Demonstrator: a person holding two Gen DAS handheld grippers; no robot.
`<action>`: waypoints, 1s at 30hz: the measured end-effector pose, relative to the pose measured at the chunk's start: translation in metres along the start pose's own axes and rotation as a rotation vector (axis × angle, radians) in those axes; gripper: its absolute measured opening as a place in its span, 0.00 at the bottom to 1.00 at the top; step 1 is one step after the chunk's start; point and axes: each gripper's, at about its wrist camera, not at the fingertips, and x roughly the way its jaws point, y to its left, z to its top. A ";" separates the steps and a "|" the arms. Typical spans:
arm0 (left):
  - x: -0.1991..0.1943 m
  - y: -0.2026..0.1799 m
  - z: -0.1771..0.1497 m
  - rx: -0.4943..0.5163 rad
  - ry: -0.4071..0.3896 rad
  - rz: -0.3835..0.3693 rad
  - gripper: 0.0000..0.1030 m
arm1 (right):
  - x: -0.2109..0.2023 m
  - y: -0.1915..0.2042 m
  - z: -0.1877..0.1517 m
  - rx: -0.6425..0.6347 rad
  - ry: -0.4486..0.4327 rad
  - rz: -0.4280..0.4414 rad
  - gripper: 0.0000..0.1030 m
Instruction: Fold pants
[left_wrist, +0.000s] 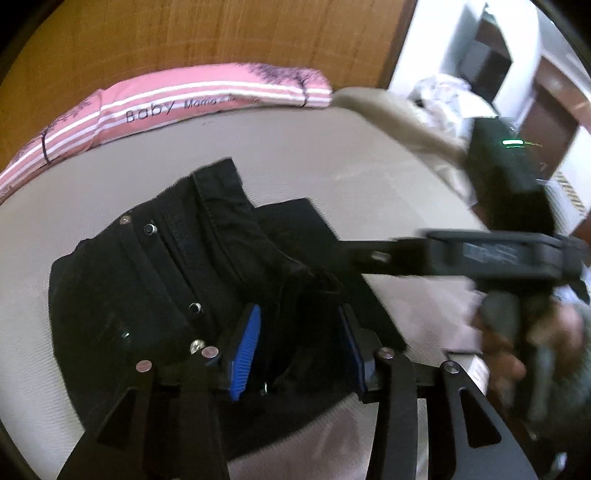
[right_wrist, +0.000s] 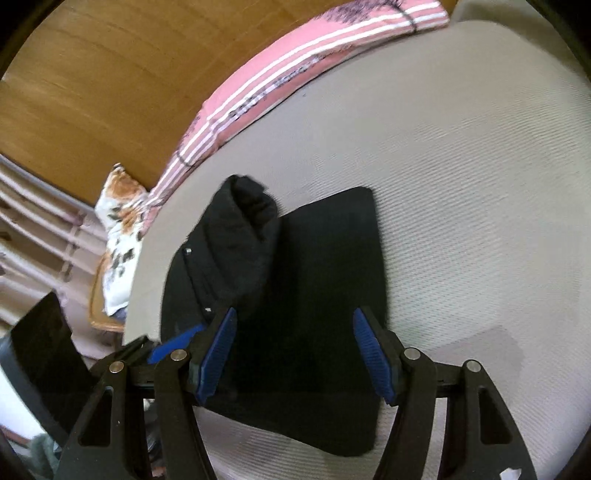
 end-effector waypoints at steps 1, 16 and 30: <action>-0.008 0.004 -0.002 0.001 -0.013 0.005 0.44 | 0.004 0.000 0.001 0.002 0.011 0.012 0.62; -0.035 0.132 -0.033 -0.348 -0.045 0.259 0.48 | 0.052 -0.009 0.040 -0.014 0.105 0.141 0.58; -0.001 0.142 -0.045 -0.365 0.006 0.250 0.56 | 0.074 -0.016 0.052 -0.034 0.167 0.285 0.30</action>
